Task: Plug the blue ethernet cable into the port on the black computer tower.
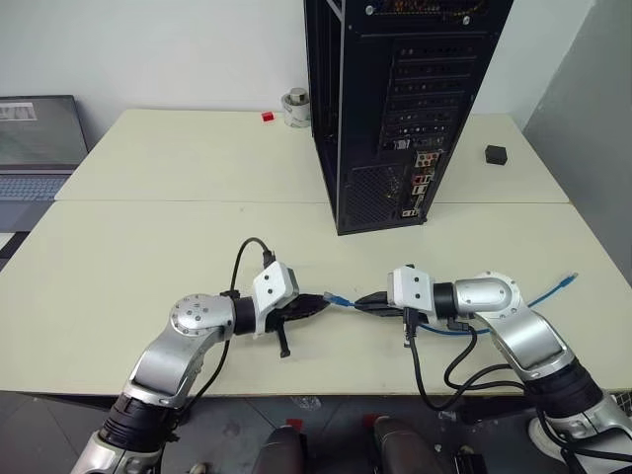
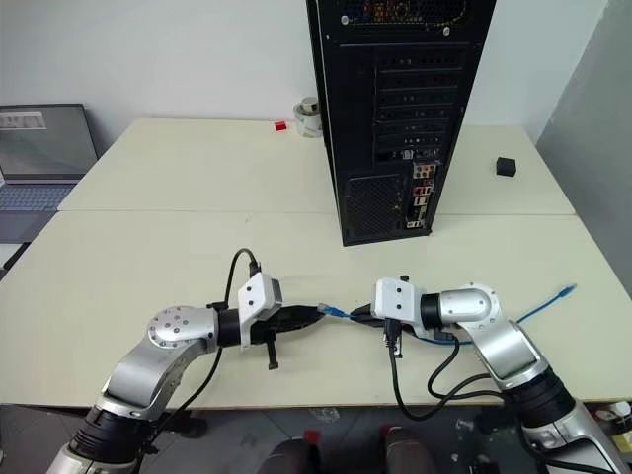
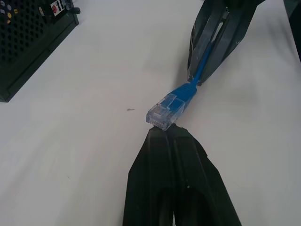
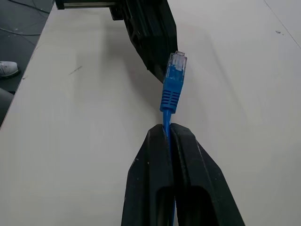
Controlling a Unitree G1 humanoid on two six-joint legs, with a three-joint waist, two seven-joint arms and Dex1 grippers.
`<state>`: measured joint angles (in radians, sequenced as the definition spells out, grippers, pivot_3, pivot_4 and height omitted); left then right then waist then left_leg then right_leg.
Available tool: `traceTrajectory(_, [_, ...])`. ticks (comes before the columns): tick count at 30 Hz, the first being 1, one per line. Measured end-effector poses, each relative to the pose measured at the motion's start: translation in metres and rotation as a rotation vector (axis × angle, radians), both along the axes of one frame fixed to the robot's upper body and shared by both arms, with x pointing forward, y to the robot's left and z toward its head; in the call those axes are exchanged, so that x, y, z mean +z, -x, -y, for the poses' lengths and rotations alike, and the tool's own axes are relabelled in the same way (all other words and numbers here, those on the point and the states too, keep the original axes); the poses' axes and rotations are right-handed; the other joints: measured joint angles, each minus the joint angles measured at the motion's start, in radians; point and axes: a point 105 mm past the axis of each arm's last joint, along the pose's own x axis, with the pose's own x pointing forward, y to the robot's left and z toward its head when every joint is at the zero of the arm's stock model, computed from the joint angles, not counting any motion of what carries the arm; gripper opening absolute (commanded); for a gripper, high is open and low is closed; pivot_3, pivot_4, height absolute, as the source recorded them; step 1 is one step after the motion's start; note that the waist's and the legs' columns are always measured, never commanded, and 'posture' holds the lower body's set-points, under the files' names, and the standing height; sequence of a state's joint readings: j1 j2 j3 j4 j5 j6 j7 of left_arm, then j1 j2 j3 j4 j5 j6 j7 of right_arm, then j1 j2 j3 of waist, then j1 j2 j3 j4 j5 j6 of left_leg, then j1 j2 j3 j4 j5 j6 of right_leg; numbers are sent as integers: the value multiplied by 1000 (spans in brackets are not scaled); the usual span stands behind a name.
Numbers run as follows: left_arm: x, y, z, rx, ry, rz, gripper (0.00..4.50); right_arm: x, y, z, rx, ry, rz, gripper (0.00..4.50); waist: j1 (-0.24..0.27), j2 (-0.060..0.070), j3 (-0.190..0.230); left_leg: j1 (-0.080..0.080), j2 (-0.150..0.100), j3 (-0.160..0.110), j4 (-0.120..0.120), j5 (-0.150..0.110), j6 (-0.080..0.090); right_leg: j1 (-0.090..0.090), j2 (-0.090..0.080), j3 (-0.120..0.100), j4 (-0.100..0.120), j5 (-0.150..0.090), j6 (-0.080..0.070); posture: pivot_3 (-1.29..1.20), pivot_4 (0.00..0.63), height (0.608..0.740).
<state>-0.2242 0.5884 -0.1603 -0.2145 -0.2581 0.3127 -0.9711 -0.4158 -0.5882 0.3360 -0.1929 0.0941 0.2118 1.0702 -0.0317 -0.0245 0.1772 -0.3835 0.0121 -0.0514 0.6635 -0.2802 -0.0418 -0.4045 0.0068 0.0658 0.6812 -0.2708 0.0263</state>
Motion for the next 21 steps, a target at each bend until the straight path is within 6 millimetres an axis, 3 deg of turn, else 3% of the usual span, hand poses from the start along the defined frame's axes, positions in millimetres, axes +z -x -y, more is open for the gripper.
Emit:
traceTrajectory(2, [-1,-1,-2,4,-12,9,23,0,0,1,1,5,2,0,0,0,0,0,0,0,0,0,0,0,0,0,0,0,0,0,150,740])
traceTrajectory(3, [-3,-1,-3,5,-13,2,396,0,0,2,1,9,2,0,0,0,0,0,0,0,0,0,0,0,0,0,0,0,0,0,150,740])
traceTrajectory(4, [-4,-1,-4,5,-13,-4,447,0,0,2,1,13,2,0,0,0,0,0,0,0,0,0,0,0,0,0,0,0,0,0,150,740])
traceTrajectory(9, [-4,1,-4,-12,-13,-6,1585,1,-1,4,0,21,7,0,0,0,0,0,0,0,0,0,0,0,0,0,0,0,0,0,150,740])
traceTrajectory(21, [0,8,2,-65,16,-5,1585,-1,-1,3,2,33,9,0,0,0,0,0,0,0,0,0,0,0,0,0,0,0,0,0,150,740])
